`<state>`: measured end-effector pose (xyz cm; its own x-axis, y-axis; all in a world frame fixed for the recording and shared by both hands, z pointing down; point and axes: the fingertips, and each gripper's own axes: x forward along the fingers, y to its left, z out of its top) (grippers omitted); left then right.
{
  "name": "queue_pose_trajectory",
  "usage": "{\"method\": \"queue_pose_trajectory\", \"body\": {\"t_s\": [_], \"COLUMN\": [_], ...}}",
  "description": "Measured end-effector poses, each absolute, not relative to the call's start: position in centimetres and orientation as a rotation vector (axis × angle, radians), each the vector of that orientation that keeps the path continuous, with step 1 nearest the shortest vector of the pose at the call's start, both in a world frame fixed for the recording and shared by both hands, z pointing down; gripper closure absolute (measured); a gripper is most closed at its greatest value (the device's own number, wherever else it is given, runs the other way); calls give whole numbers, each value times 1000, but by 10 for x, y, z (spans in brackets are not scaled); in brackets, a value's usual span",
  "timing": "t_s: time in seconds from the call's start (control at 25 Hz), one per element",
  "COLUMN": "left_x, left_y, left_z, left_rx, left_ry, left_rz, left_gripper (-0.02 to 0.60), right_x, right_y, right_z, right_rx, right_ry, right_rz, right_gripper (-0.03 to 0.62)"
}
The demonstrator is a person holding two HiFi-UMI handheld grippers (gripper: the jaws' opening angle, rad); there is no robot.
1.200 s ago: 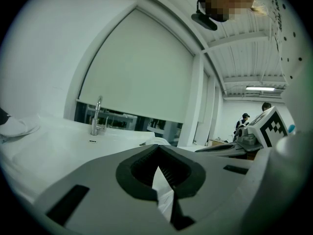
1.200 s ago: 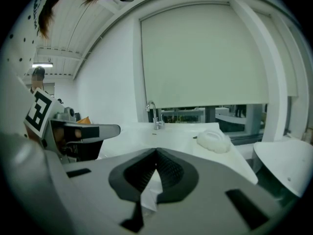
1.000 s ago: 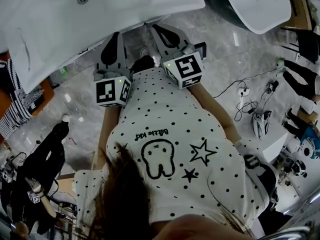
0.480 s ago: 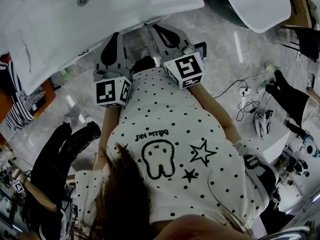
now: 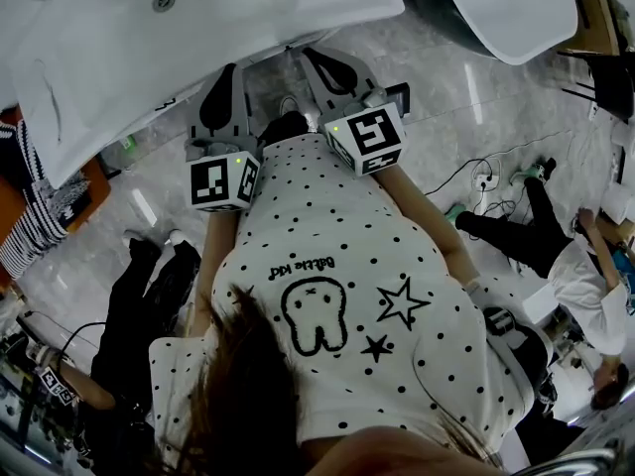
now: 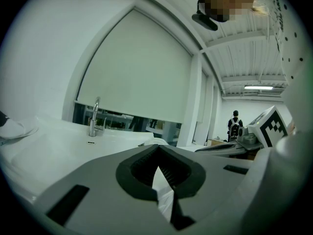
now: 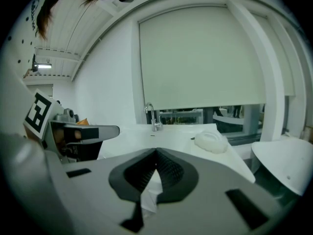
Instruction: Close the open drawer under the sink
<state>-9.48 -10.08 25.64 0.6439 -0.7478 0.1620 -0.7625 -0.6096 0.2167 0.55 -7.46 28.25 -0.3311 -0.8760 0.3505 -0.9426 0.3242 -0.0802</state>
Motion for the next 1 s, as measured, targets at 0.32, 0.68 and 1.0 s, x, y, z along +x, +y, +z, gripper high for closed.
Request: {"method": "queue_pose_trajectory", "body": {"t_s": [0.32,0.68,1.0], "left_x": [-95,-95,-102], "left_y": [-104,-102,-106], "left_z": [259,257,256], "left_rx": [2601,2598,2585], "left_ry": [-1215,-1213,-1221], "left_rz": [85,79,77], "left_gripper": [577,577,577], "right_x": [2,-1,-7], "right_y": [-78,-75,-79], "right_z": [284,282,280], "right_rx": [1633,1616,1603], "right_ry": [-2357,-2364,-2370], "right_rz": [390,382,382], "right_gripper": [580,580,580]}}
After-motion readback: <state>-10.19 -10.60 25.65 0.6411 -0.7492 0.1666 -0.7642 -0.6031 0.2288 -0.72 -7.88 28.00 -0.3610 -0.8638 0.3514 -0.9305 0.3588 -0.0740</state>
